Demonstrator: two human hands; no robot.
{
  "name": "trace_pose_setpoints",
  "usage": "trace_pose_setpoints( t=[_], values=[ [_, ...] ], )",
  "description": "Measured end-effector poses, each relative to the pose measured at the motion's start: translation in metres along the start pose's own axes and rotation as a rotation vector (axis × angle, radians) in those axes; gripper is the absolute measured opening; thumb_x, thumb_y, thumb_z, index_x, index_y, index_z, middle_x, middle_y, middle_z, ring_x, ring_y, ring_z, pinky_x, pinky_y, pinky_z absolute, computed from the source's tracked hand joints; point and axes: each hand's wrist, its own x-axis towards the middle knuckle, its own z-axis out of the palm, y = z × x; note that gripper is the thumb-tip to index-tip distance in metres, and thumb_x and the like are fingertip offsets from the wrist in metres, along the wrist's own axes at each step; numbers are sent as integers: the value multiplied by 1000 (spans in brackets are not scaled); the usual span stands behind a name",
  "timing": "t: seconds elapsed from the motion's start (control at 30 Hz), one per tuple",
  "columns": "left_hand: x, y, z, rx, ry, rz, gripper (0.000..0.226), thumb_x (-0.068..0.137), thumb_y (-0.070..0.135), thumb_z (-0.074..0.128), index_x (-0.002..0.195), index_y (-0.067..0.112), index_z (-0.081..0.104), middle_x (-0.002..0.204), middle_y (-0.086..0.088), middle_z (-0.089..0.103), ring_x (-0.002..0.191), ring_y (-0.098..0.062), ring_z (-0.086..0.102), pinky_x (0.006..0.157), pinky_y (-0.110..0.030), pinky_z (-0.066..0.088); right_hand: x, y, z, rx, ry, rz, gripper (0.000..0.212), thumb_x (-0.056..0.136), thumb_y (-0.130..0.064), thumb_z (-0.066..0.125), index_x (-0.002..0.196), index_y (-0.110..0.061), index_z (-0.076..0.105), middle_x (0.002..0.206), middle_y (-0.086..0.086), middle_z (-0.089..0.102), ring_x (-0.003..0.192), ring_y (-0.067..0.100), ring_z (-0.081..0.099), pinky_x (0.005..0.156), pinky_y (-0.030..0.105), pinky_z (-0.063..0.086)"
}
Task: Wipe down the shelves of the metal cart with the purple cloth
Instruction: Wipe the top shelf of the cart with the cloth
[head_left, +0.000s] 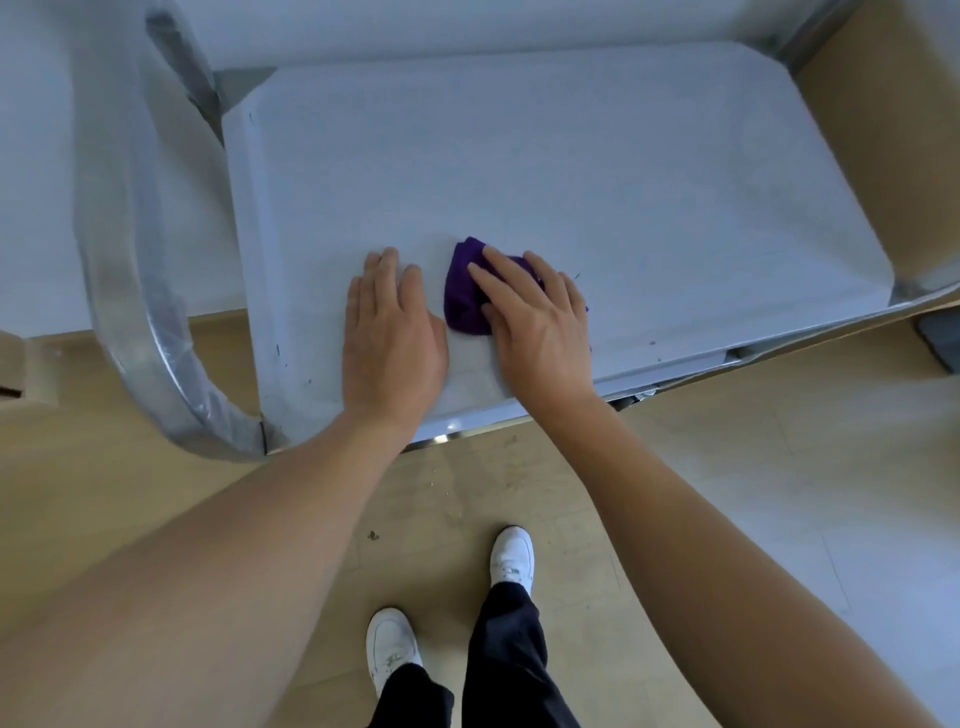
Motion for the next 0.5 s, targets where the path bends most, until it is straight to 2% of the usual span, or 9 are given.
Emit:
trace_pose_setpoints(
  t=[0.2, 0.3, 0.37, 0.43, 0.5],
  values=[
    [1, 3, 1, 43, 12, -3, 45, 91, 13, 30, 129, -3, 50, 144, -24, 42, 138, -39, 36, 113, -50, 31, 58, 27, 7, 13, -62, 22, 40, 96, -19, 48, 134, -28, 54, 146, -7, 47, 138, 25, 37, 112, 47, 25],
    [1, 5, -1, 49, 12, -12, 46, 91, 14, 31, 130, -3, 50, 144, -23, 43, 139, -37, 36, 114, -49, 31, 103, 46, 10, -5, -95, 176, 42, 98, -21, 44, 139, -29, 48, 151, -6, 38, 142, 23, 30, 115, 43, 19],
    [3, 6, -2, 45, -6, -20, 47, 92, 14, 31, 131, -3, 50, 144, -23, 43, 139, -37, 36, 113, -50, 33, 118, 44, 16, -19, -89, 257, 43, 96, -19, 45, 139, -28, 47, 152, -7, 38, 140, 23, 32, 114, 43, 22],
    [3, 6, -3, 41, -6, -32, 45, 91, 14, 33, 129, -2, 51, 143, -22, 44, 138, -37, 37, 111, -50, 35, 114, 22, 23, -26, -55, 161, 47, 87, -15, 50, 132, -27, 54, 146, -6, 46, 131, 25, 44, 104, 45, 35],
    [3, 5, -4, 35, -7, -46, 42, 92, 13, 38, 128, -2, 52, 142, -22, 45, 137, -36, 37, 111, -51, 35, 92, -7, 32, 17, -65, -47, 46, 84, -16, 50, 127, -26, 59, 141, -5, 52, 127, 27, 49, 99, 44, 39]
  ],
)
